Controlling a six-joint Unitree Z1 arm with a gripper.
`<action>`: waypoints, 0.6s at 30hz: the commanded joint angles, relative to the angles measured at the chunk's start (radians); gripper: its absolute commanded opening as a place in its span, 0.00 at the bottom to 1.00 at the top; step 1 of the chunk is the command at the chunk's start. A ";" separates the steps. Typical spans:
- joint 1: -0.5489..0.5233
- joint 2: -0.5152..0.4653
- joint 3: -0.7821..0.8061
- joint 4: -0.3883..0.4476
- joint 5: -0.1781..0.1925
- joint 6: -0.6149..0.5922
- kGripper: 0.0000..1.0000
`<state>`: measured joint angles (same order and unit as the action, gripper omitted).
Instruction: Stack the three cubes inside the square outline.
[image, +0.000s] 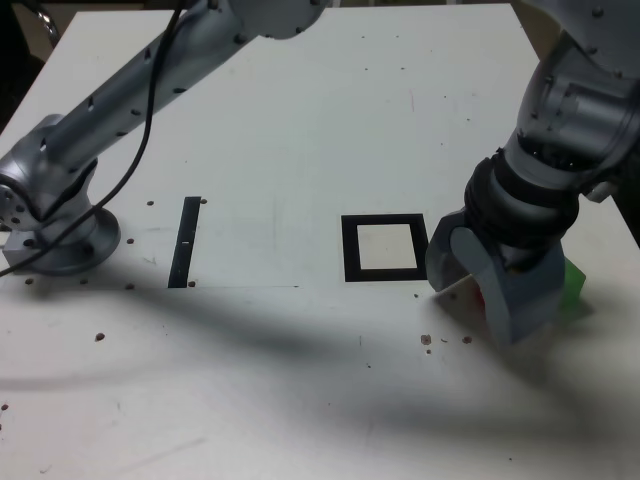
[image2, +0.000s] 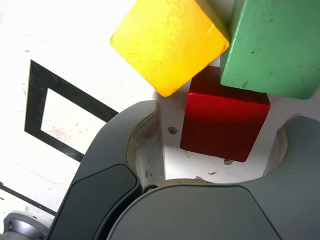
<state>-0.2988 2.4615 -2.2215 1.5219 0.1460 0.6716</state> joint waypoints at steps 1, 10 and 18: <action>0.001 0.007 -0.005 0.001 -0.001 -0.001 0.71; 0.001 0.019 -0.023 0.003 0.006 0.010 0.54; 0.001 0.016 -0.025 0.003 0.032 0.009 0.45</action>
<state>-0.2988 2.4797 -2.2425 1.5219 0.1743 0.6797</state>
